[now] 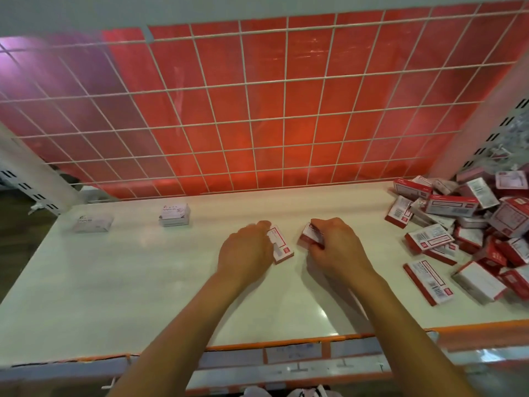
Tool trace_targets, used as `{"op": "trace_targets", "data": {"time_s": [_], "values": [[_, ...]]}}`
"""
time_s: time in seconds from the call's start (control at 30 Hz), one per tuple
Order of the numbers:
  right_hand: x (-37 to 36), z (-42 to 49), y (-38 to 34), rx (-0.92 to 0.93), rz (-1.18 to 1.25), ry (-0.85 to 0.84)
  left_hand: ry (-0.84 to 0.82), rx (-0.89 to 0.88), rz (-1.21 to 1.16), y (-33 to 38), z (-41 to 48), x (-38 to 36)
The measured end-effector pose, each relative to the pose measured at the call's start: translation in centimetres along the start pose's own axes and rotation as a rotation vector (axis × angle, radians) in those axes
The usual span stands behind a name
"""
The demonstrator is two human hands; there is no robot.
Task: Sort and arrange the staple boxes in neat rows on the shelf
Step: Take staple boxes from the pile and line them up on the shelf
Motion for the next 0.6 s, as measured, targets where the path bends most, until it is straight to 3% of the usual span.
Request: {"op": "trace_targets", "data": {"time_s": [0.1,0.27,0.43,0.6], "values": [[0.4,0.3,0.1,-0.082,0.105,0.034,0.038,-0.1,-0.012,-0.1,0.5,0.1],[1.7,0.7,0.5,-0.212,0.247,0.098,-0.14,-0.3,0.017,0.0,0.9,-0.9],[1.0,0.8,1.1,-0.314,0.539,0.042,-0.169,-0.323,-0.044,-0.4,1.3,-0.8],[0.4,0.6,1.2,-0.334,0.653,-0.107,-0.113,-0.246,-0.121,-1.6,1.5,0.1]]}}
Point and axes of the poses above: each hand's wrist, its own z-axis towards the middle knuckle, its own x-axis out of the back of the hand, y = z × x, the point moved 4 cm from there along z, towards the middle knuckle, and after that the axes turned 15 degrees about y, right-handed, at the moved point
